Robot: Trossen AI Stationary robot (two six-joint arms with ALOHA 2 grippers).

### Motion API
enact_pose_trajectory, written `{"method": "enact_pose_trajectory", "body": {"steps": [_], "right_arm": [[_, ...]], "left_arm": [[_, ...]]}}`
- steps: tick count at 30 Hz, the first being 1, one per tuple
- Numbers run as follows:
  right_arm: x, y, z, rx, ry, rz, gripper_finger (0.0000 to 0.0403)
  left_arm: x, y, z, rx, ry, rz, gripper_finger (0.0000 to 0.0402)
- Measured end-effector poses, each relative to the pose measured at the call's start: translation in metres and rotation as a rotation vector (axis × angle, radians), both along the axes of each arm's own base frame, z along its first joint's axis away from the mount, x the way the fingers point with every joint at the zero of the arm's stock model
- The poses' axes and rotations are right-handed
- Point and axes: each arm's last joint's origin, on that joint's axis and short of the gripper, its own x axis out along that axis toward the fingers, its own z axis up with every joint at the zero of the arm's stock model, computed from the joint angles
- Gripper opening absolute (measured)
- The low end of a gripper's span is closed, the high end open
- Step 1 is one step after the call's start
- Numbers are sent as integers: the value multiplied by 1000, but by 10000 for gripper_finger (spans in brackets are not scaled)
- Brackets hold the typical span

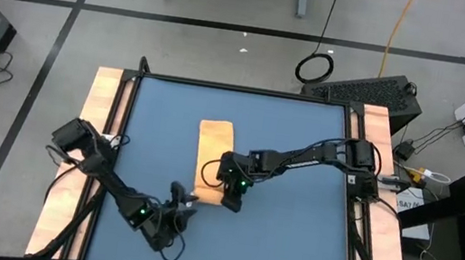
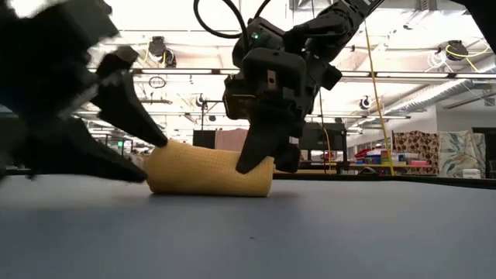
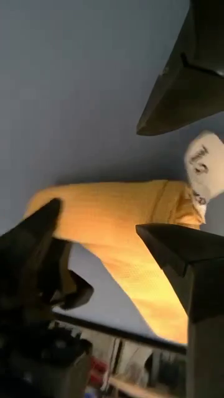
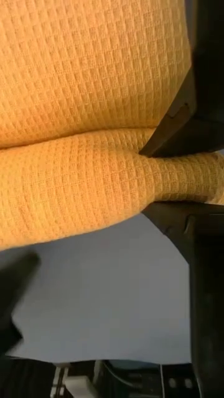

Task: Roll towel into tight, uniform cylinder
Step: Roll the orange microfiber cloth

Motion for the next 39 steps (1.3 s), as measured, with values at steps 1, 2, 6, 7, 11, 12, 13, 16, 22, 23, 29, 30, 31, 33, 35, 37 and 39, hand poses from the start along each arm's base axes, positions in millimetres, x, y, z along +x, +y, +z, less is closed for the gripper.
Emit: {"method": "enact_pose_trajectory", "body": {"steps": [1, 2, 6, 7, 11, 12, 13, 16, 22, 23, 29, 30, 31, 33, 35, 37, 39], "right_arm": [[0, 0, 0, 5, 3, 3, 89], [0, 1, 0, 9, 5, 3, 89], [0, 1, 0, 28, 24, -28, 89], [0, 1, 0, 31, 26, -32, 89], [0, 1, 0, 31, 29, -35, 89], [0, 1, 1, 30, 28, -34, 89], [1, 1, 2, 28, 26, -28, 89], [4, 2, 6, 17, 15, -11, 89], [7, 4, 12, -37, 7, 20, 98], [7, 5, 12, -52, -5, 38, 103], [3, 13, 28, -157, -108, 190, 160], [0, 15, 34, -183, -131, 231, 171], [-3, 19, 41, -224, -158, 280, 181], [-10, 29, 54, -334, -190, 346, 199], [-15, 43, 63, -457, -212, 391, 213], [-18, 58, 64, -543, -232, 415, 223], [-19, 73, 64, -596, -249, 412, 232]], "left_arm": [[1, 2, -4, 32, 17, -4, 246], [3, 4, -7, 56, 23, 4, 246], [8, 9, -9, 105, 4, 38, 246], [8, 9, -8, 111, -1, 40, 246], [14, 6, -5, 154, -21, -13, 247], [15, 5, -5, 158, -22, -24, 247], [16, 7, -5, 157, -15, -30, 247], [20, 16, -7, 122, 44, -34, 245], [24, 28, -10, 30, 93, 16, 193], [23, 29, -10, 22, 98, 25, 179], [19, 35, -14, -61, 113, 122, 89], [18, 35, -14, -75, 108, 135, 79], [18, 34, -15, -85, 102, 143, 72], [18, 34, -15, -98, 95, 153, 65], [17, 33, -15, -108, 98, 146, 65], [17, 33, -14, -123, 104, 141, 66], [18, 34, -10, -150, 113, 132, 67]]}}
